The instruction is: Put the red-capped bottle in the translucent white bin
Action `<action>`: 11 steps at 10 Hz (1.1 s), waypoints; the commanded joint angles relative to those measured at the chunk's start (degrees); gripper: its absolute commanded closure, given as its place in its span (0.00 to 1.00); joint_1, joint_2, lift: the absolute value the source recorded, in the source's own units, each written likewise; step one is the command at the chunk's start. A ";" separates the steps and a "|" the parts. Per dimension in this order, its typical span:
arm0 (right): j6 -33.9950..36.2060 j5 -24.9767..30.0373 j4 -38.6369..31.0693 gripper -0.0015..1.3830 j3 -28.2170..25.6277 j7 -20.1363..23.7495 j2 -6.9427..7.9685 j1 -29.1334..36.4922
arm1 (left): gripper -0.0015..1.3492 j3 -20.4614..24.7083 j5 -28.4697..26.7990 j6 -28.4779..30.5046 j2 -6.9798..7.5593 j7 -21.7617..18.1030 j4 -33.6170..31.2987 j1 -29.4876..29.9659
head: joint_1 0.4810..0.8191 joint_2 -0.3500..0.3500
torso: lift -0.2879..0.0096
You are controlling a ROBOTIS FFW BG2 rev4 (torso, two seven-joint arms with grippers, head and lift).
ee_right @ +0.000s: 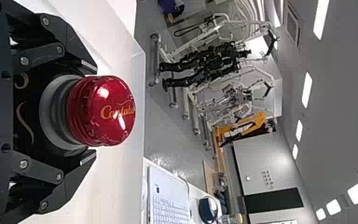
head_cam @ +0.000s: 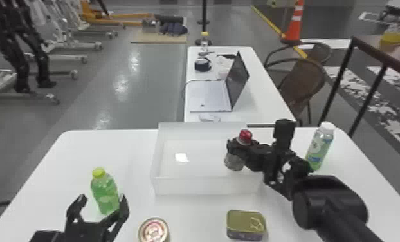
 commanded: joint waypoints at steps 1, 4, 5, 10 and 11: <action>0.53 0.18 -0.20 0.42 0.00 -0.36 0.00 -0.07 | 0.20 -0.09 0.00 -0.12 -0.15 0.00 0.00 0.00 | 0.20 0.50 | 0.63; 0.79 0.53 -0.20 0.14 0.00 -0.89 0.00 -0.07 | 0.20 -0.09 0.17 -0.21 -0.15 0.00 0.09 0.00 | 0.20 0.50 | 0.63; 0.79 0.53 -0.20 0.14 -0.09 -0.80 -0.09 -0.07 | 0.20 -0.09 0.17 -0.21 -0.15 0.00 0.09 0.09 | 0.20 0.50 | 0.63; 7.65 6.42 -24.54 0.14 -7.38 -1.68 -1.85 9.33 | 0.20 -0.52 0.17 -0.21 -0.15 0.17 -0.09 -0.17 | 0.20 0.50 | 0.63; 9.67 8.35 -32.54 0.14 -10.19 -2.03 -2.11 14.08 | 0.20 -0.61 0.17 -0.21 -0.15 0.44 -0.18 -0.17 | 0.20 0.50 | 0.63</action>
